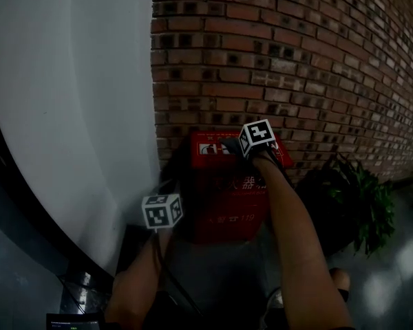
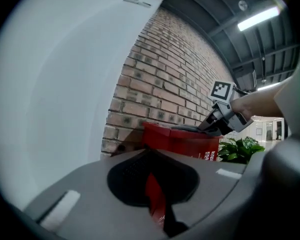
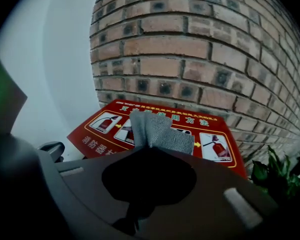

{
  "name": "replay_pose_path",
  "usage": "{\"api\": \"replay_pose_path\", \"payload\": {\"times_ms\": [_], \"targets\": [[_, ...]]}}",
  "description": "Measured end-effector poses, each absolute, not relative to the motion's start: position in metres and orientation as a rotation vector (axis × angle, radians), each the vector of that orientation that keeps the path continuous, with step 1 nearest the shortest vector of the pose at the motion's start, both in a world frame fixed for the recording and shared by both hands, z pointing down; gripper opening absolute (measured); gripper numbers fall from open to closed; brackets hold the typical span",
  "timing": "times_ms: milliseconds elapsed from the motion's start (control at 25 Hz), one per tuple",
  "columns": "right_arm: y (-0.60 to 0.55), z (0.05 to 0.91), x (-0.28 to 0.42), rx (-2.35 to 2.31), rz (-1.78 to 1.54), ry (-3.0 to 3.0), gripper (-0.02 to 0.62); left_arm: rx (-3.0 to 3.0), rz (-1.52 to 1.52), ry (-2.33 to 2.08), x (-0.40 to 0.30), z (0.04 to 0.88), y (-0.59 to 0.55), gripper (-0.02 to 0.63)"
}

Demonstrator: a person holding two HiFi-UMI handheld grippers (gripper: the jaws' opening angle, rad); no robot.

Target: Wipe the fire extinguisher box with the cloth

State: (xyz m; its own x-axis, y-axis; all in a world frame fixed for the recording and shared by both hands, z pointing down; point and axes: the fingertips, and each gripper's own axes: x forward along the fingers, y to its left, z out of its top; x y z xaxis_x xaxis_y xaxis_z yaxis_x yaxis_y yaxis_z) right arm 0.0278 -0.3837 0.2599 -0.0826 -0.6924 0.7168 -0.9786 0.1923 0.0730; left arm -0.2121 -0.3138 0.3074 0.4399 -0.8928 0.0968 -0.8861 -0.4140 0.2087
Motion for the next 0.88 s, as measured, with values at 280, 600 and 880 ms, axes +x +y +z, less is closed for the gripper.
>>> {"api": "replay_pose_path", "payload": {"times_ms": [280,600,880], "targets": [[-0.372,0.257,0.117,1.692,0.620,-1.780,0.026,2.464,-0.018,-1.536,-0.206,0.312,-0.315,-0.002],[-0.361,0.253,0.176,1.763,0.639,-1.754,0.026,2.484,0.009,-1.533,-0.201,0.312,-0.315,-0.002],[-0.360,0.250,0.182,1.776,0.583,-1.787,0.026,2.507,0.035,-1.512,-0.188,0.314,-0.315,-0.002]]}}
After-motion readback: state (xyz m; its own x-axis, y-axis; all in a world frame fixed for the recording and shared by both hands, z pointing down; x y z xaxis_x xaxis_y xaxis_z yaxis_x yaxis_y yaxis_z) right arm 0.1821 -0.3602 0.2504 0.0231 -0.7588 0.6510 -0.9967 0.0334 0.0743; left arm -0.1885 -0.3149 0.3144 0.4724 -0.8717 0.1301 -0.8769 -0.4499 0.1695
